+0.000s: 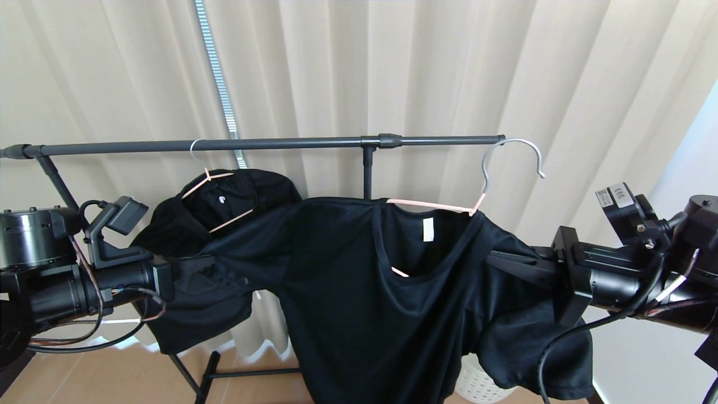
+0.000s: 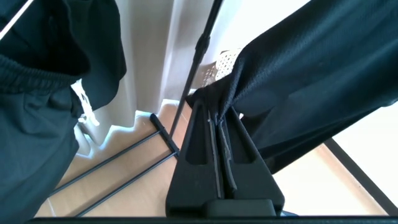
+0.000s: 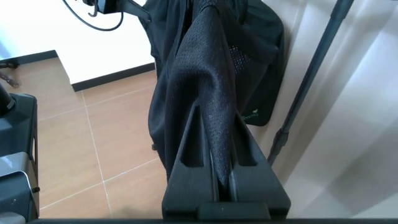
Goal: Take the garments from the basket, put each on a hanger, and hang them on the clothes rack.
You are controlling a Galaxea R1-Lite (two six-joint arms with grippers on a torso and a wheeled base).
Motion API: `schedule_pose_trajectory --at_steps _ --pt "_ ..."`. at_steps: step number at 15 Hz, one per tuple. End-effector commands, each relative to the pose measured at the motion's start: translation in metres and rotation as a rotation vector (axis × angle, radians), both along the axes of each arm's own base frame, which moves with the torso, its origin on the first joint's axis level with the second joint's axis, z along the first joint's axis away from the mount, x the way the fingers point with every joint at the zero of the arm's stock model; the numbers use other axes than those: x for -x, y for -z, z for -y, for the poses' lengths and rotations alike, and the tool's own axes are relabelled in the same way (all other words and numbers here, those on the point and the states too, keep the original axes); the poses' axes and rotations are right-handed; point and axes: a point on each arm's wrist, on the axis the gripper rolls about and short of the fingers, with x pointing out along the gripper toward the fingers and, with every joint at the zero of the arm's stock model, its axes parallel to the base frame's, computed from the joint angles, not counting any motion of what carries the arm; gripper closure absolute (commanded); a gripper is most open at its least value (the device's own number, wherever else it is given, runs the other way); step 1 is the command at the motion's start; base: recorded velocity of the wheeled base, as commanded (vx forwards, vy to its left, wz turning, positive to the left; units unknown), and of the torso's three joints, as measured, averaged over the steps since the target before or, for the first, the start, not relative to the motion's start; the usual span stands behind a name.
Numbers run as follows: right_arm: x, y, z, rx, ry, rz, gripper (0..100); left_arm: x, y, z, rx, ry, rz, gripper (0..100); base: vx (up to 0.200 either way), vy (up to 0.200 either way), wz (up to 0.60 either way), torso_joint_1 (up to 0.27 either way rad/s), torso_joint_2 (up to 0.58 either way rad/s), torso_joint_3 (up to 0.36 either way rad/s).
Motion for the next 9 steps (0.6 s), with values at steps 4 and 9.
schedule_pose_trajectory --at_steps 4,9 --pt "-0.002 0.001 0.006 0.001 0.008 0.0 100 0.001 0.002 -0.003 -0.002 -0.011 -0.004 100 0.0 0.0 0.0 0.0 0.0 0.0" --pt "-0.001 0.002 0.004 0.002 0.002 -0.008 100 0.01 -0.008 0.007 0.042 0.068 0.012 0 0.0 0.0 0.0 0.0 0.0 0.0"
